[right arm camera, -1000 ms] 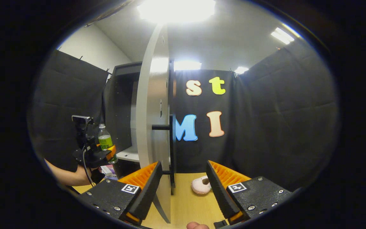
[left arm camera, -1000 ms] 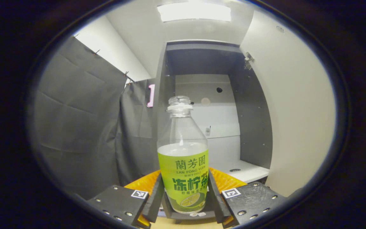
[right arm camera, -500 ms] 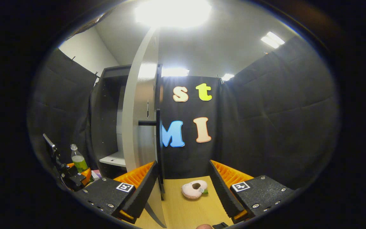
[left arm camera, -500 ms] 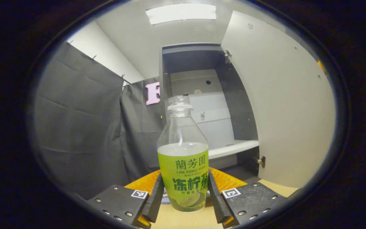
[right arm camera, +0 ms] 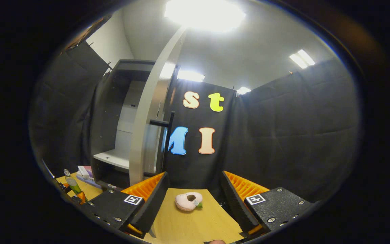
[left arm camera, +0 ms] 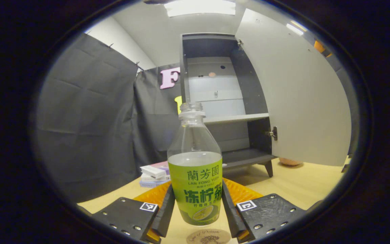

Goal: Open the cabinet door with the right hand, grasp the bottle in the cabinet with the left hand and place it on the coaster, then close the cabinet door with the right hand.

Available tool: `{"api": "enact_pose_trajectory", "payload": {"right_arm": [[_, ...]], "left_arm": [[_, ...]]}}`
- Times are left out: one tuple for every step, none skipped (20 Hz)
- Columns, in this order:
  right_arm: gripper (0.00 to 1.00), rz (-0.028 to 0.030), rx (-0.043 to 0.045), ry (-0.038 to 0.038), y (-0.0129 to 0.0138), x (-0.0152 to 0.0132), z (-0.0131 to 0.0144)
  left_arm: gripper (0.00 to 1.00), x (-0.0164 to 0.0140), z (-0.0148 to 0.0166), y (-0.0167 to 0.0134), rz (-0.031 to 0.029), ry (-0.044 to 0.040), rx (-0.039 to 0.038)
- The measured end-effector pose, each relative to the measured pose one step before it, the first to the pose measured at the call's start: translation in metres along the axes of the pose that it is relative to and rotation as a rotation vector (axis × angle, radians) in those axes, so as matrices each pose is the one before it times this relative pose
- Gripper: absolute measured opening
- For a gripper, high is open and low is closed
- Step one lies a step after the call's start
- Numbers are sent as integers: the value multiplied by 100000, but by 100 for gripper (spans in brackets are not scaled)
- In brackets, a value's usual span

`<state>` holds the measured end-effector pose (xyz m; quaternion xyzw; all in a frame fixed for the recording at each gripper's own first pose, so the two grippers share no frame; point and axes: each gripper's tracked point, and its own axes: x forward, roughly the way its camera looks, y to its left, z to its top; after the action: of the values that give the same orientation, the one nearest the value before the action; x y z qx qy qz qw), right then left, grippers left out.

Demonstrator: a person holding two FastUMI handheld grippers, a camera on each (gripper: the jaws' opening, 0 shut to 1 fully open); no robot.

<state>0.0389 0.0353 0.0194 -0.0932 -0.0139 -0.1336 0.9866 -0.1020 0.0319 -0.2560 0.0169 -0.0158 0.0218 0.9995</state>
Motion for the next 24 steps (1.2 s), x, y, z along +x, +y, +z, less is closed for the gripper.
{"api": "enact_pose_trajectory", "payload": {"right_arm": [[95, 1467, -2321, 2018, 539, 147, -460], [95, 1078, -3451, -123, 180, -161, 70], [95, 224, -3336, -570, 27, -51, 171], [92, 358, -1391, -77, -96, -388, -23], [93, 1340, 70, 223, 74, -146, -14], [92, 2152, 276, 1104, 428, 91, -254], [92, 463, -1281, 1106, 84, -58, -173], [93, 55, -1798, 3, -181, 110, -27], [92, 108, -1050, -427, -167, -76, 82], [92, 115, -244, 25, 162, -89, -140], [92, -185, 37, 215, -16, -31, 67], [92, 34, 174, 353, 72, 30, -75], [92, -65, 86, 81, 61, -8, 104], [92, -241, -339, -28, -39, 67, 70], [92, 213, -365, -386, 79, 99, 86], [92, 627, -1359, -336, 69, -4, 34], [92, 530, -1674, -140, 8, -54, 24], [92, 487, -1184, 85, 81, -121, -97], [92, 186, -409, 52, 59, -130, -121], [92, 6, 419, -141, -42, 18, -107], [92, -5, 1186, -209, 47, 44, 36], [92, -87, 1080, -210, -64, 120, 148], [92, -1, 637, -166, -65, 152, 63], [92, 129, 441, -71, -33, 96, -141]], "left_arm": [[65, -184, -821, 23, 492, 287, -506], [69, -334, -571, -44, -18, -145, -871], [74, -317, -497, -90, 100, -411, -543], [69, -44, -484, -100, -64, 69, -87], [69, -373, -769, -61, 238, 486, 342], [69, -382, -533, -81, 22, 540, -216], [69, -442, -383, -183, -151, 343, -44], [69, -195, -538, 49, 313, 933, 1031], [74, -398, -552, 102, 110, 128, -180], [69, -89, -463, -53, -8, 801, -1180], [69, -109, -458, -87, -330, 1033, -701], [69, 38, -284, -69, 80, 71, -253], [69, -37, 6, 71, 11, -590, -228], [69, 41, -274, -54, 52, 175, 254], [69, -152, -523, -41, 251, 1664, 194], [70, -19, 332, -2, 605, -1199, -213], [75, -65, 183, -118, 56, -658, -1359], [67, -113, -34, -100, -231, 206, -475], [71, -81, -171, -265, -1005, 1217, 373], [78, -178, -72, -101, 9, 660, 116], [75, -225, 189, -104, 53, 267, -333], [89, -177, 158, 65, 408, 340, -809], [89, -156, -110, 90, 166, 545, -379], [89, -125, 264, 132, 449, 159, 460]]}}
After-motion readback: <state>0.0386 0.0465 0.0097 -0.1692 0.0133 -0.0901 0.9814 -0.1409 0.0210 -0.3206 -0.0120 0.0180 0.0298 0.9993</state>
